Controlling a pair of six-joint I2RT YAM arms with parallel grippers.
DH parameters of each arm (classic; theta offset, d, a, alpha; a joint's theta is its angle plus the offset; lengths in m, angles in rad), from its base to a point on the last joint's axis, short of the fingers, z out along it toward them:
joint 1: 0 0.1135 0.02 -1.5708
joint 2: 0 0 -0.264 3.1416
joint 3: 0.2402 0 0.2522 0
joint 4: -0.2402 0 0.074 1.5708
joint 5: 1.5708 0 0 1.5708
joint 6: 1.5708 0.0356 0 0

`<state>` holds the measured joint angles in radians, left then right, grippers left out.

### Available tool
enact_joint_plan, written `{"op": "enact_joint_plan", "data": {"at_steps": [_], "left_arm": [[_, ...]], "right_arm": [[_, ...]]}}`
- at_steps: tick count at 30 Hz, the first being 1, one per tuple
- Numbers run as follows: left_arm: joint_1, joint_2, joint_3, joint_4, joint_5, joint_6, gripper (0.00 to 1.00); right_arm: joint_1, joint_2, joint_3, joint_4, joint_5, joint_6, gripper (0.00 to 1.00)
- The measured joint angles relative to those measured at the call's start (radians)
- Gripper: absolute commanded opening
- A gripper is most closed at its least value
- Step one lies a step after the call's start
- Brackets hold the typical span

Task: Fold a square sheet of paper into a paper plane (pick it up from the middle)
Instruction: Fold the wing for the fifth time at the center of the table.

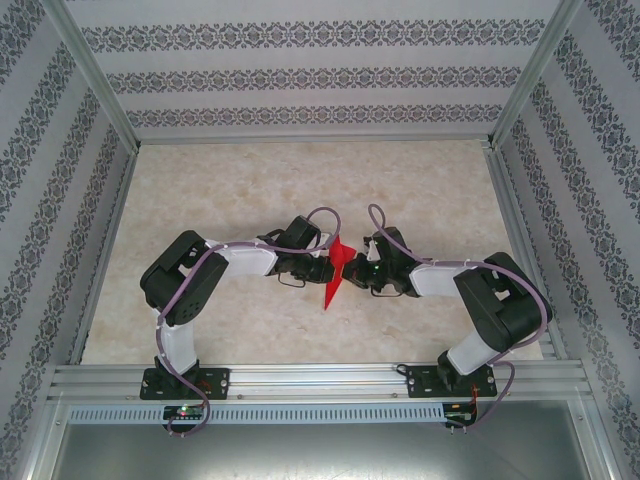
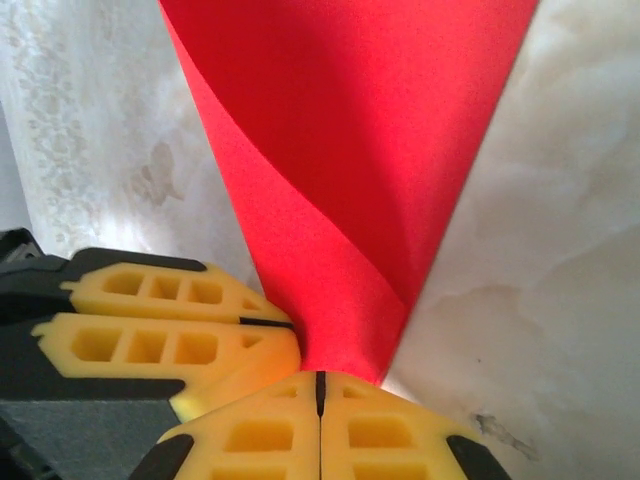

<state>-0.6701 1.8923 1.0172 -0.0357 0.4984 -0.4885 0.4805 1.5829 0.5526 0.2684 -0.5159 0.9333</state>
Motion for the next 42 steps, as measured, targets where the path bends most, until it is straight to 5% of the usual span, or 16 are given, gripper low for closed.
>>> {"op": "enact_joint_plan", "data": {"at_steps": [11, 42], "left_arm": [[0.005, 0.0, 0.0, 0.003, 0.019, 0.037, 0.12], [-0.079, -0.107, -0.18, 0.133, 0.066, -0.096, 0.11]], "right_arm": [[-0.024, 0.122, 0.044, 0.077, -0.024, 0.019, 0.03], [-0.026, 0.088, 0.022, 0.051, 0.014, 0.01, 0.02]]}}
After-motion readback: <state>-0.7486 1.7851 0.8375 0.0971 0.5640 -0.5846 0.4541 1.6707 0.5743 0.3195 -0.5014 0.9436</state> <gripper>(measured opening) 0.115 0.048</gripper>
